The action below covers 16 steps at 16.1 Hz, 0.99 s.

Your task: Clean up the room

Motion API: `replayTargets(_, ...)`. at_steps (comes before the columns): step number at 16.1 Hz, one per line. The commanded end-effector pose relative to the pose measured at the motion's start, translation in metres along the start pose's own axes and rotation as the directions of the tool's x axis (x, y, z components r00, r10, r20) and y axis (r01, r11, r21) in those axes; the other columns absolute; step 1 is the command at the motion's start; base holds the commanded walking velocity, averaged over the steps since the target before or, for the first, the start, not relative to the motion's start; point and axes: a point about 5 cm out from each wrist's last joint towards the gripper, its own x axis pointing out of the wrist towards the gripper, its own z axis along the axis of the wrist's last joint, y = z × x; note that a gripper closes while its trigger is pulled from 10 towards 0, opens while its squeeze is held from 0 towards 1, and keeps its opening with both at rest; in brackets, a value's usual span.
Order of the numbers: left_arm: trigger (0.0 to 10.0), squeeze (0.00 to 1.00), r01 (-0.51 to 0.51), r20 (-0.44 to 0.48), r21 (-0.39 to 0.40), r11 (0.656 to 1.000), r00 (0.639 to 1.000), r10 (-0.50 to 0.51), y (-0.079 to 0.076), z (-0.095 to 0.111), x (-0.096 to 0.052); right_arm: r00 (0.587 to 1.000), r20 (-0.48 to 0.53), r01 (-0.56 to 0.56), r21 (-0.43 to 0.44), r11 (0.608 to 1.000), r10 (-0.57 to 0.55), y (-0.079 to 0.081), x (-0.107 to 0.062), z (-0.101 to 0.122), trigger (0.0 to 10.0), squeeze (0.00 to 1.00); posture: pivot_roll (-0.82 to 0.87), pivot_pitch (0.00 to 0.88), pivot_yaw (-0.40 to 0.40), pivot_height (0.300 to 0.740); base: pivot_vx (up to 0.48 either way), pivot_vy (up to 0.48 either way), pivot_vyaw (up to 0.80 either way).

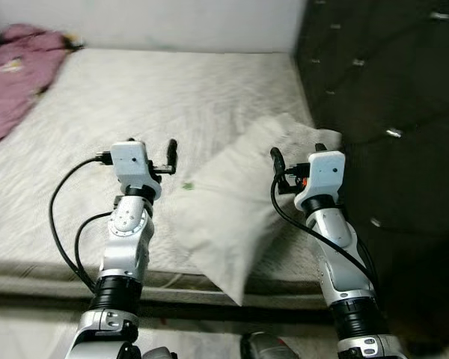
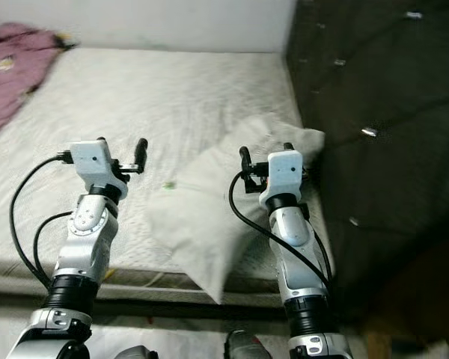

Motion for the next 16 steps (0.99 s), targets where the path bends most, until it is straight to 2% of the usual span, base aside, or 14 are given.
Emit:
replayTargets(1, 10.0, 0.00, 0.020, -0.004, 0.008, 1.000, 1.000, -0.020, -0.002, -0.001, -0.002, 1.000, 0.016, -0.015, -0.006, 1.000, 0.015, 0.003, 0.000, 0.005, 10.0, 0.00, -0.15, 0.000, 0.025, 0.740, 0.000, 0.000, -0.80)
replayTargets(3, 10.0, 0.00, 0.048, -0.004, 0.019, 0.999, 0.999, -0.048, -0.004, 0.001, -0.003, 1.000, 0.019, -0.014, -0.004, 1.000, 0.014, 0.003, 0.000, 0.007, 10.0, 0.00, -0.12, 0.000, 0.018, 0.740, 0.000, 0.000, -0.80)
replayTargets(4, 10.0, 0.00, 0.068, -0.010, 0.028, 0.997, 0.998, -0.068, -0.005, 0.001, -0.005, 1.000, 0.024, -0.017, 0.001, 1.000, 0.017, 0.003, -0.001, 0.008, 10.0, 0.00, -0.10, 0.000, 0.008, 0.740, 0.000, 0.000, 0.00)
replayTargets(5, 10.0, 0.00, 0.101, -0.045, 0.042, 0.994, 0.994, -0.099, -0.007, -0.003, -0.010, 1.000, -0.015, -0.021, 0.017, 1.000, 0.021, 0.004, -0.001, -0.001, 10.0, 0.00, -0.07, 0.000, -0.006, 0.740, 0.000, 0.000, 0.00)
replayTargets(7, 10.0, 0.00, 0.126, -0.045, 0.042, 0.991, 0.991, -0.124, -0.010, 0.001, -0.012, 0.998, 0.010, -0.060, -0.001, 0.998, 0.060, 0.006, 0.003, 0.005, 10.0, 0.00, -0.05, 0.000, -0.019, 0.740, 0.000, 0.000, -0.25)
replayTargets(9, 10.0, 0.00, 0.155, -0.081, 0.019, 0.988, 0.985, -0.153, -0.016, -0.002, -0.021, 0.999, -0.019, -0.035, 0.020, 0.999, 0.035, 0.003, 0.008, 0.001, 10.0, 0.00, -0.02, 0.000, -0.035, 0.740, 0.000, 0.000, -0.80)
replayTargets(10, 10.0, 0.00, 0.221, -0.067, 0.049, 0.974, 0.974, -0.217, -0.023, 0.001, -0.027, 0.998, 0.009, -0.057, 0.004, 0.998, 0.057, 0.006, 0.009, 0.006, 10.0, 0.00, -0.02, 0.000, -0.038, 0.740, 0.000, 0.000, -0.80)
replayTargets(12, 10.0, 0.00, 0.252, -0.070, 0.078, 0.965, 0.967, -0.246, -0.024, 0.005, -0.024, 0.998, 0.010, -0.066, 0.013, 0.998, 0.065, 0.007, 0.014, 0.008, 10.0, 0.00, -0.01, 0.000, -0.042, 0.740, 0.000, 0.000, -0.56)
replayTargets(14, 10.0, 0.00, 0.188, -0.033, 0.098, 0.977, 0.982, -0.185, -0.016, 0.010, -0.017, 0.998, 0.020, -0.055, 0.019, 0.998, 0.055, 0.008, 0.015, 0.009, 10.0, 0.00, -0.01, 0.000, -0.035, 0.740, 0.000, 0.000, 0.00)
replayTargets(16, 10.0, 0.00, 0.099, -0.021, 0.086, 0.991, 0.995, -0.098, -0.006, 0.014, -0.017, 0.999, 0.025, -0.029, 0.034, 0.999, 0.028, 0.007, 0.013, 0.009, 10.0, 0.00, -0.01, 0.000, -0.023, 0.740, 0.000, 0.000, 0.00)
